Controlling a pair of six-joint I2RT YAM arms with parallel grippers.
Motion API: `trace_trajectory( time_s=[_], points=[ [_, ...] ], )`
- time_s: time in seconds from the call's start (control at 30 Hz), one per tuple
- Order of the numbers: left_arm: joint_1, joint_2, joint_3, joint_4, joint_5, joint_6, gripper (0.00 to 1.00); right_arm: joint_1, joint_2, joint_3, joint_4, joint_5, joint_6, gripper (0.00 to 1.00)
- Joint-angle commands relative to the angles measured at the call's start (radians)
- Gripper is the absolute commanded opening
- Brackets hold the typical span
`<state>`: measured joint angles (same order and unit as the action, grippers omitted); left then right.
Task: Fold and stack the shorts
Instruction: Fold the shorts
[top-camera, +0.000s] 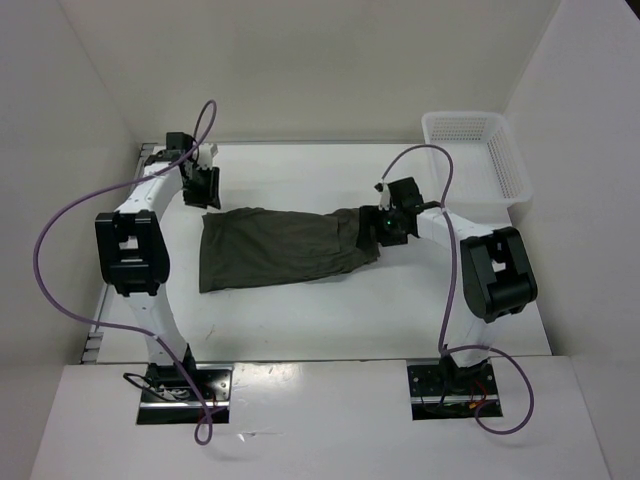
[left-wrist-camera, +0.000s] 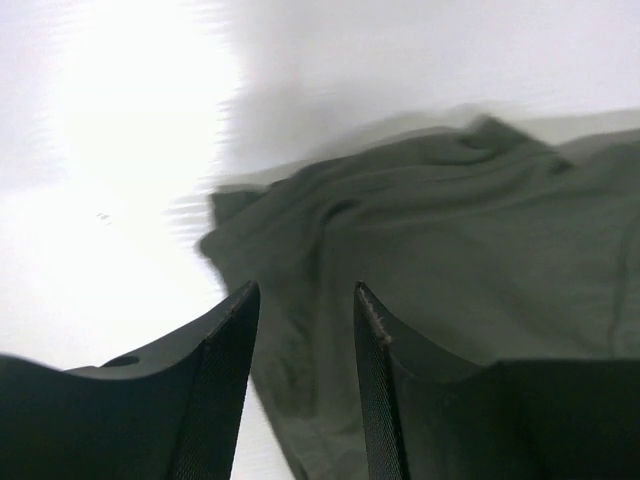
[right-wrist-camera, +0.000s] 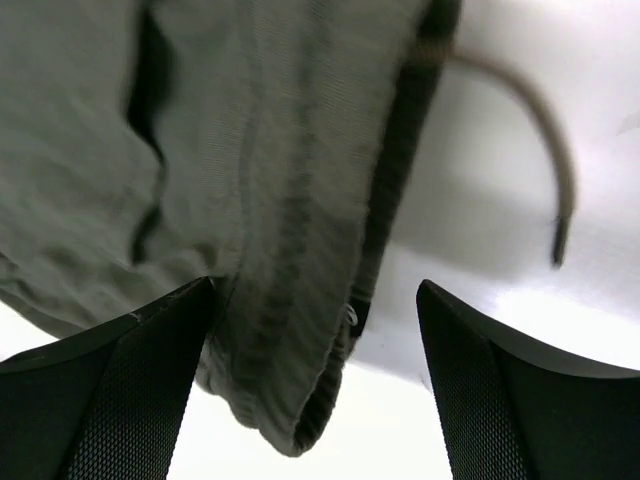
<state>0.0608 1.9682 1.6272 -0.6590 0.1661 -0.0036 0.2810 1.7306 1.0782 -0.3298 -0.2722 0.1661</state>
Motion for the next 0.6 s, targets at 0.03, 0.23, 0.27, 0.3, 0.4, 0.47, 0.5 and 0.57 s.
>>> trace_trajectory(
  time_s=[0.03,0.23,0.27,0.3,0.4,0.47,0.5,0.57],
  points=[
    [0.056,0.037,-0.013,0.002,-0.075,0.004,0.51,0.001,0.004,-0.076,0.049,-0.003,0.079,0.87],
    [0.065,0.099,-0.033,0.059,-0.128,0.004,0.54,0.001,0.023,-0.109,0.06,-0.014,0.079,0.85],
    [0.065,0.118,-0.024,0.059,-0.113,0.004,0.55,0.012,0.023,-0.109,0.06,-0.024,0.067,0.85],
    [0.074,0.127,-0.024,0.059,-0.102,0.004,0.55,0.032,0.023,-0.121,0.073,-0.024,0.067,0.83],
    [0.074,0.169,-0.015,0.068,-0.059,0.004,0.55,0.052,0.023,-0.141,0.097,-0.024,0.055,0.71],
    [0.074,0.198,-0.003,0.059,-0.01,0.004,0.51,0.061,0.032,-0.141,0.109,-0.033,0.055,0.55],
    [0.074,0.207,-0.003,0.059,-0.01,0.004,0.46,0.061,0.032,-0.141,0.109,-0.033,0.044,0.49],
    [0.074,0.231,0.007,0.05,-0.01,0.004,0.28,0.061,0.041,-0.132,0.109,-0.044,0.035,0.33]
  ],
)
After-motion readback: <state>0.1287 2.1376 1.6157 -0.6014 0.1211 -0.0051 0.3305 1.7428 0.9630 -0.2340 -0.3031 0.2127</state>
